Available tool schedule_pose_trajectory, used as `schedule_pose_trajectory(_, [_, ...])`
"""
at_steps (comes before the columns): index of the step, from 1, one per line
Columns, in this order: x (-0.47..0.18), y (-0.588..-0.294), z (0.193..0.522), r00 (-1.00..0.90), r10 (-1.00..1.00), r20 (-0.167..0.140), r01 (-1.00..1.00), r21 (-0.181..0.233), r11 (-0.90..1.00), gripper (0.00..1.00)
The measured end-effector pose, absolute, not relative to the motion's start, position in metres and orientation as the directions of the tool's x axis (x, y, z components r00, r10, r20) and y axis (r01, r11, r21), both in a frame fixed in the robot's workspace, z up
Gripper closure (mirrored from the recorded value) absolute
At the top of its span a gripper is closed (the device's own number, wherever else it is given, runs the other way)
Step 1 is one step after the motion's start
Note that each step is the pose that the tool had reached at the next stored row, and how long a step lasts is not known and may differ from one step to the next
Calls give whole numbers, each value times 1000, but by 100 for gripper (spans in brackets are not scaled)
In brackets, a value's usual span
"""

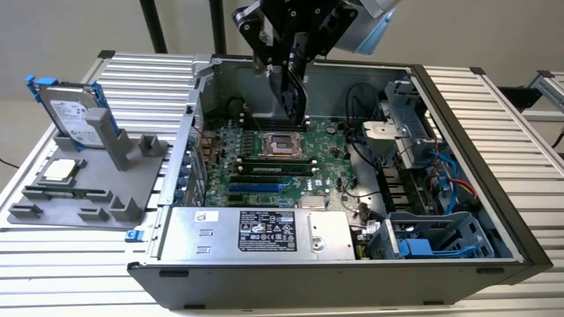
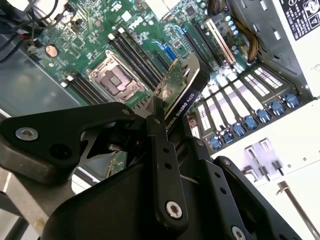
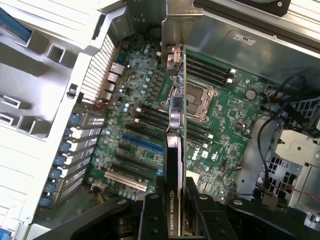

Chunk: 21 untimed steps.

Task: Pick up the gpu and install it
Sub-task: 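Insert the gpu into the slot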

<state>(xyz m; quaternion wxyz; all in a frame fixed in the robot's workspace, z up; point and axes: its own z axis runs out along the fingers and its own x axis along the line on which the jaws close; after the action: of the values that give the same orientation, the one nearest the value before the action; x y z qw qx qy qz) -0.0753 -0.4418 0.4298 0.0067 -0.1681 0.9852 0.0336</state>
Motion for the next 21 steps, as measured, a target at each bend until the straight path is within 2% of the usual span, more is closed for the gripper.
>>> schedule_pose_trajectory(21, [-75, -442, 430, -909, -415, -25, -416, 64, 907, 100])
